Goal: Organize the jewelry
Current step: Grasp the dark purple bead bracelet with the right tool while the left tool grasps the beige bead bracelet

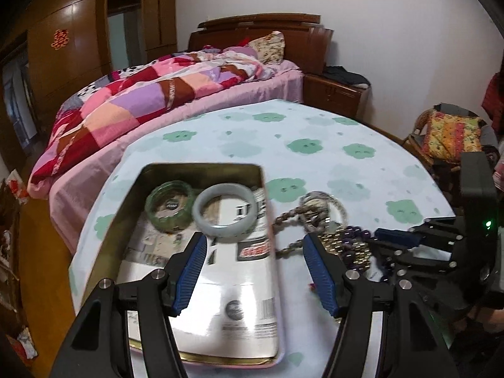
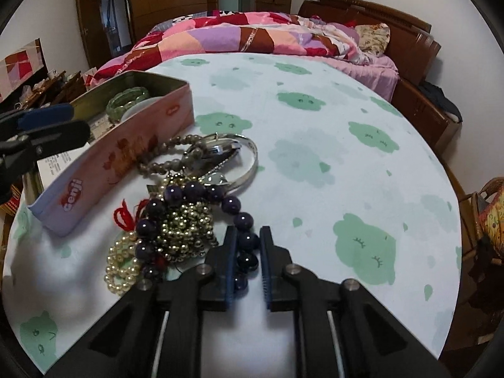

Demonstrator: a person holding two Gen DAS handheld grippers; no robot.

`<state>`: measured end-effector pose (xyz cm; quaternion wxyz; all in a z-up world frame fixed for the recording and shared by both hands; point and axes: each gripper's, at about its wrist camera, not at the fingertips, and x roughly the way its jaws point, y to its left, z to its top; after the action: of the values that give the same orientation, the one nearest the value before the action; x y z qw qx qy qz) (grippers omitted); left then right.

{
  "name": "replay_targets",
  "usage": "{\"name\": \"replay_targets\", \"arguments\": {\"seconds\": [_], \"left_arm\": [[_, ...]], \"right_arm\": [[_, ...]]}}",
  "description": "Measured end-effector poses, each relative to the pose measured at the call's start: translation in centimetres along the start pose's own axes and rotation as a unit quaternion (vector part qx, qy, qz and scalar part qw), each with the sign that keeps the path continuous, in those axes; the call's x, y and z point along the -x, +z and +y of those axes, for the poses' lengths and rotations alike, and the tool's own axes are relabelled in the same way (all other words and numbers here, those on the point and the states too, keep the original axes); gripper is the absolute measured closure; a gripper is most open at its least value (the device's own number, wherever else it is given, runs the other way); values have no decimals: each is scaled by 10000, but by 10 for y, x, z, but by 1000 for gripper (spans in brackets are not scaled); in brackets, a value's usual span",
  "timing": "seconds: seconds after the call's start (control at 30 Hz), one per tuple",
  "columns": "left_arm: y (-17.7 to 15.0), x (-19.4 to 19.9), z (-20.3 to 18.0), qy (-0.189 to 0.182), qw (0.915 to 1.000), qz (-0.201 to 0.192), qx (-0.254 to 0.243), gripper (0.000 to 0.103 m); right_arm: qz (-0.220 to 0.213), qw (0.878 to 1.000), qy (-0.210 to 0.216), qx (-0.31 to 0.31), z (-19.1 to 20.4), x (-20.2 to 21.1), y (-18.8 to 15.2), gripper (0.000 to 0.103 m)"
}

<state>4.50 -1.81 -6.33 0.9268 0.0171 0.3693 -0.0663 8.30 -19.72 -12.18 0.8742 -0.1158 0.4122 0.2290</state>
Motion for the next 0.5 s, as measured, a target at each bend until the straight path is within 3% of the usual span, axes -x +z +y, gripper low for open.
{"name": "replay_targets", "arguments": {"seconds": [0.37,0.5], "left_arm": [[21,-23,-46,-286,9979,95,-575,40],[24,-41,-56,-417,9964,373,-643,62]], "right_arm": [[-477,9971,-106,-591,-31,21,0,87],[-564,9957,-127,-730,-39,23,-1,87]]}}
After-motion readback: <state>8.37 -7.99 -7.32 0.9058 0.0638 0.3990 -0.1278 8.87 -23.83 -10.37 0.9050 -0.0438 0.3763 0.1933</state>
